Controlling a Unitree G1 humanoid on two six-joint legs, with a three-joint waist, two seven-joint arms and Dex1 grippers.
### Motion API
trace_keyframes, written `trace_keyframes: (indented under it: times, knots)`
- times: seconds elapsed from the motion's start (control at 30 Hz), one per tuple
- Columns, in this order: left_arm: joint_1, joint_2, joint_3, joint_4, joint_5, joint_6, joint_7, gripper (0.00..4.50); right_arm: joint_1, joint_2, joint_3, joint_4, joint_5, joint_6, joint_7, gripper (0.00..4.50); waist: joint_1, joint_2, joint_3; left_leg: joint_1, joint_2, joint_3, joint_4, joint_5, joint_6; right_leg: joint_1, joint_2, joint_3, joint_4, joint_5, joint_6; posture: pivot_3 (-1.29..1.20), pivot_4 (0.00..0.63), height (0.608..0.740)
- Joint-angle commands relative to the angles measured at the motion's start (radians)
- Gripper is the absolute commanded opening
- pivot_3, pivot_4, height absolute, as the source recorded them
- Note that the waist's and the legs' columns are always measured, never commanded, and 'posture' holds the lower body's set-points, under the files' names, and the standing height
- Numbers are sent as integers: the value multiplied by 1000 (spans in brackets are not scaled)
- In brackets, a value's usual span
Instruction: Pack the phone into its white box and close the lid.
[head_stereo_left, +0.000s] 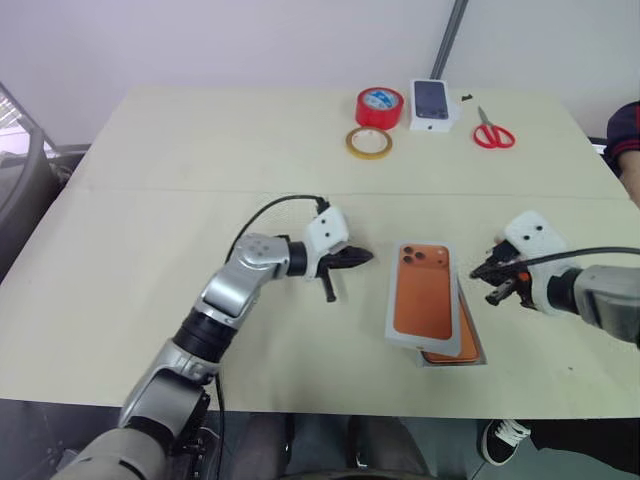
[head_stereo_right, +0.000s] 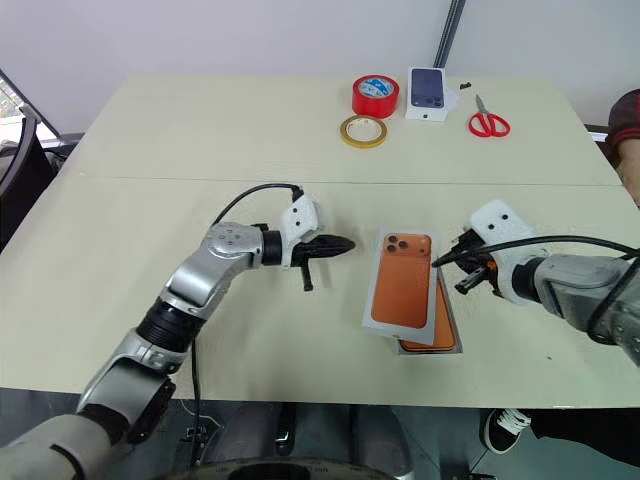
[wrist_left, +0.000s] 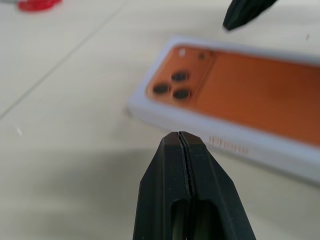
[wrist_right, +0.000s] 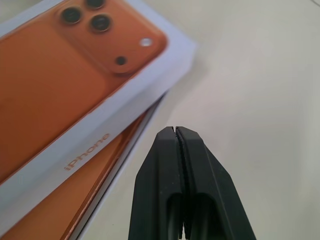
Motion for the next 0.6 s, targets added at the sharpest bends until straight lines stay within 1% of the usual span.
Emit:
trace_keyframes:
  times: [0.03, 0.13, 0.27, 0.4, 0.6]
  knots:
    - [1, -2, -51, -37, 30, 9, -18, 0, -10, 24, 5, -37, -85, -18, 56, 49, 2, 0, 0, 0, 0, 0, 0, 0, 0, 0, 0, 0, 0, 0, 0, 0, 150, 740]
    - [-7, -16, -102, -11, 66, -3, -26, 0, -12, 52, 15, -47, -135, -9, 85, 49, 1, 0, 0, 0, -1, 0, 0, 0, 0, 0, 0, 0, 0, 0, 0, 0, 150, 740]
    - [-29, -60, -136, 36, 82, -3, -35, 0, -23, 86, 18, -56, -178, 11, 115, 49, 0, 0, 0, 0, 0, 0, 0, 0, 0, 0, 0, 0, 0, 0, 0, 0, 150, 740]
    - [-40, -86, -132, 49, 77, -1, -50, 0, -13, 103, 8, -73, -212, 28, 147, 49, -1, 0, 0, 0, 0, 0, 0, 0, 0, 0, 0, 0, 0, 0, 0, 0, 150, 740]
    - [-32, -91, -115, -8, 43, 17, -88, 0, 25, 125, -25, -123, -231, 56, 192, 49, 0, 0, 0, 0, 0, 0, 0, 0, 0, 0, 0, 0, 0, 0, 0, 0, 150, 740]
